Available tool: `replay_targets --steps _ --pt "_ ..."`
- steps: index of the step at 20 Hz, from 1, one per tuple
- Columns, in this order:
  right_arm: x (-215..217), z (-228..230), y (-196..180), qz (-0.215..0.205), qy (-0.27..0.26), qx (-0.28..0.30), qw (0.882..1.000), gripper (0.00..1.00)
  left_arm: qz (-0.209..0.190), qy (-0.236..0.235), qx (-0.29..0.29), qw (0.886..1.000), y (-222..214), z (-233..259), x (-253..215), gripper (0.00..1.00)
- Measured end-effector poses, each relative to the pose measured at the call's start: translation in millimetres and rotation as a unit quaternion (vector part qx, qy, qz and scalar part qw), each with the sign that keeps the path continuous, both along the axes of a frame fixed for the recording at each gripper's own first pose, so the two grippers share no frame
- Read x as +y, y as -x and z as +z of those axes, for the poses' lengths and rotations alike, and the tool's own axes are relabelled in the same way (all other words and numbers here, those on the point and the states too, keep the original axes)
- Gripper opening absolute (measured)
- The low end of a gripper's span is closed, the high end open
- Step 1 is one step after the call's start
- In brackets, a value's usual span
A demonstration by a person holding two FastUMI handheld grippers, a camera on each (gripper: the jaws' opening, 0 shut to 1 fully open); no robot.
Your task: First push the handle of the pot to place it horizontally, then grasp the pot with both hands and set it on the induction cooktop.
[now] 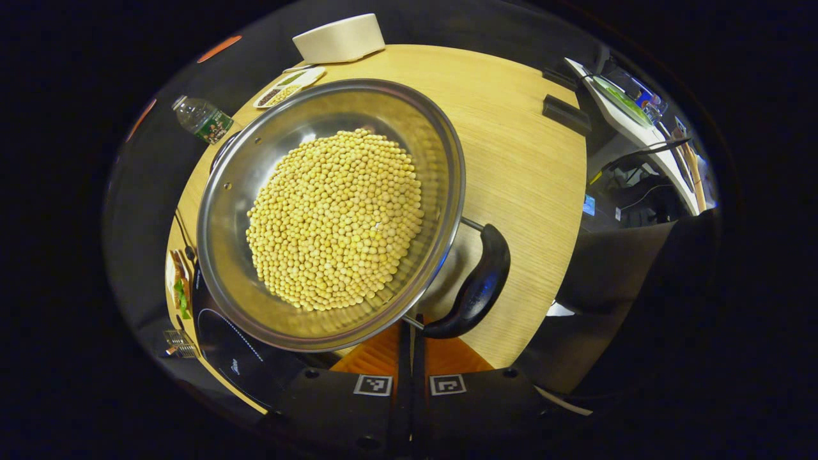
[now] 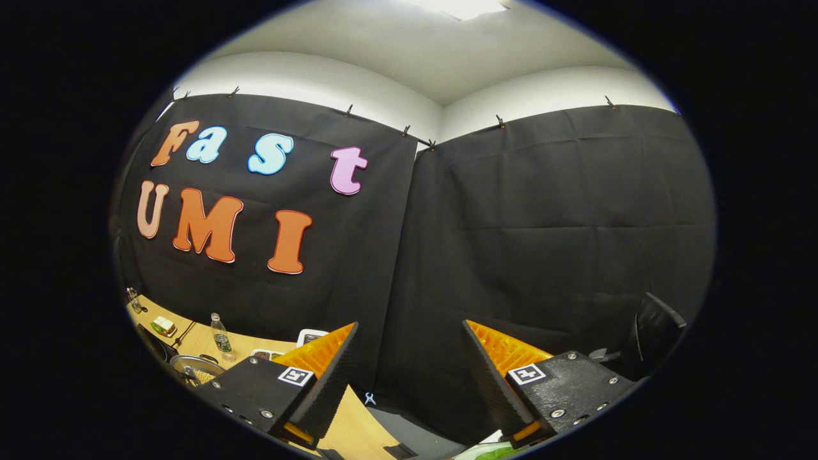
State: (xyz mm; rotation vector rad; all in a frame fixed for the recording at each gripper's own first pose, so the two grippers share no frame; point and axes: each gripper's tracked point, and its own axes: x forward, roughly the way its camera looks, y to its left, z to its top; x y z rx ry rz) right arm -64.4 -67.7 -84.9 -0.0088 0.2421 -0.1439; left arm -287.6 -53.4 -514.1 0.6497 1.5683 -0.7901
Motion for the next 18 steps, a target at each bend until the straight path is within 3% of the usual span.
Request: replay_targets --steps 9,18 --pt "3.0 -13.0 -1.3 0.008 -0.006 0.014 1.000 0.95 0.042 0.043 0.025 0.998 1.2 5.3 -46.4 0.08" --pt "-9.3 -35.6 -4.9 0.007 -0.015 0.037 0.999 0.95 0.025 0.060 0.030 0.997 8.1 21.3 -81.2 0.08"
